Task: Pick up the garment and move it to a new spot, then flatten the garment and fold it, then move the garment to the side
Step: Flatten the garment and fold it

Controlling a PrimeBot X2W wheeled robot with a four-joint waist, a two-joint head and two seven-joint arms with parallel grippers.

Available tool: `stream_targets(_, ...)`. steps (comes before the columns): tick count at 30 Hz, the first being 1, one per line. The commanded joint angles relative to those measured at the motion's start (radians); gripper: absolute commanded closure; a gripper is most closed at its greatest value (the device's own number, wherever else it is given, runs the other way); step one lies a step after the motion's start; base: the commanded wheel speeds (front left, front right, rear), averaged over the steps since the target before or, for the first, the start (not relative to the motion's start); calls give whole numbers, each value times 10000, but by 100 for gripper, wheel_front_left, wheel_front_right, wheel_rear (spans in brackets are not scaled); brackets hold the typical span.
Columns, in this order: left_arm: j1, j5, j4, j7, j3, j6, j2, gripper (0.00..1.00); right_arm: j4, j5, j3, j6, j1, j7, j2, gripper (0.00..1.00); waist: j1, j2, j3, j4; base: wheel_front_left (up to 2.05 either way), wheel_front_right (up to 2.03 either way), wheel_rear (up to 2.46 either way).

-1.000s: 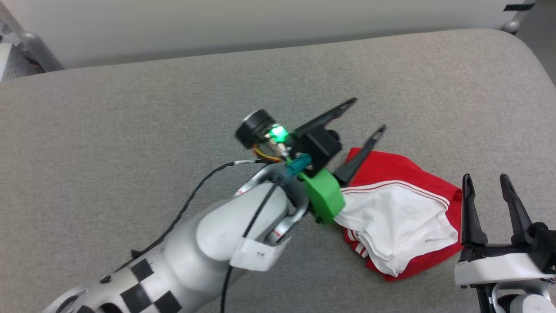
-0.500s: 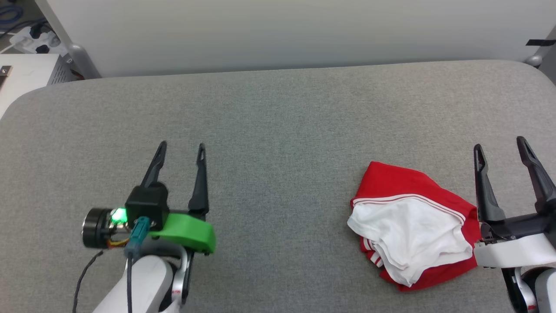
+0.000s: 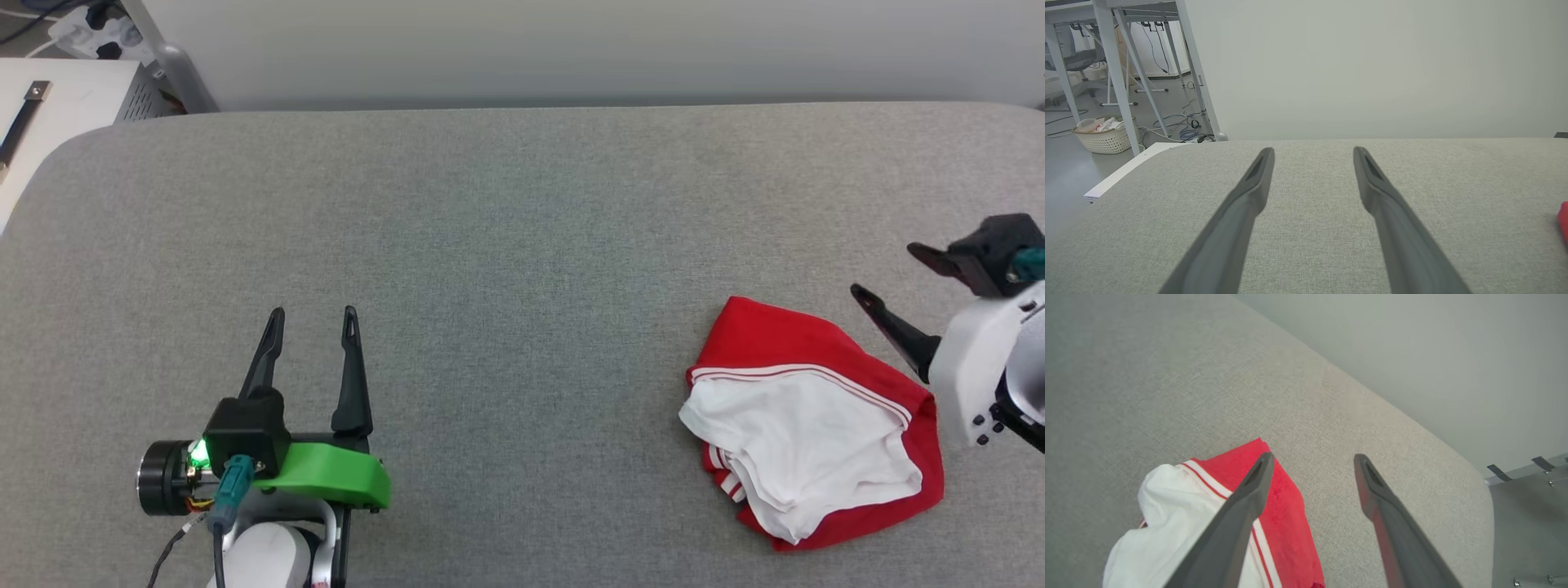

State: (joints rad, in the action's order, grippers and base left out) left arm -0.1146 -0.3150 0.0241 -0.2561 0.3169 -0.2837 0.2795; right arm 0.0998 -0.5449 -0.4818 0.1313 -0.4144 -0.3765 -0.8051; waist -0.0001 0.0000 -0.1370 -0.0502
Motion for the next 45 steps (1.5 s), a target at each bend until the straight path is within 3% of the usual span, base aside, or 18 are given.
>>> stream_targets(1,63,203,4,-56,-175,175,-171,0,-29,-552,-537,-6,-511,-701,-96,0,1,0,-277,-258,0,0,0)
stream_targets(6,-63,612,67,-56,-523,630,-701,0,-585,-1935,-1936,-6,-1994,-2836,-329,0,1,0,-785,-687,0,0,0)
stream_targets(11,-246,921,115,-56,-933,1047,-1227,0,-1668,-2842,-2992,-6,-3230,-4333,-82,0,1,0,-1487,-1065,0,0,0)
stream_targets(23,-635,1530,188,-57,-1810,1867,-2117,0,-4255,-3634,-5527,-6,-4179,-4868,344,0,1,0,-2376,-1484,0,0,0)
stream_targets(24,-629,1547,199,-57,-1858,1896,-2140,0,-4258,-3678,-5638,-6,-4239,-4780,346,19,1,0,-2359,-1468,0,0,0)
stream_targets(25,-616,1568,217,-57,-1915,1928,-2164,0,-4225,-3747,-5745,-6,-4336,-4608,367,94,1,0,-2330,-1441,0,0,0)
stream_targets(26,-602,1582,233,-57,-1961,1953,-2181,0,-4181,-3806,-5788,-6,-4439,-4389,401,100,1,0,-2300,-1415,0,0,0)
stream_targets(37,-226,1827,414,-57,-2433,2231,-2264,0,-3638,-4592,-5449,-6,-6574,-1397,1393,100,1,0,-1301,-1150,0,0,0)
stream_targets(40,-158,1894,385,-57,-2470,2291,-2273,0,-3584,-4667,-5382,-6,-7394,-821,1902,100,1,0,-1092,-1212,0,0,0)
stream_targets(42,-127,1945,358,-57,-2466,2355,-2281,0,-3752,-4577,-5269,-6,-8513,249,2717,100,1,0,-975,-1377,0,0,0)
stream_targets(45,-99,1950,348,-57,-2524,2367,-2285,0,-3965,-4562,-5214,-6,-9089,995,3161,100,1,0,-946,-1484,0,0,0)
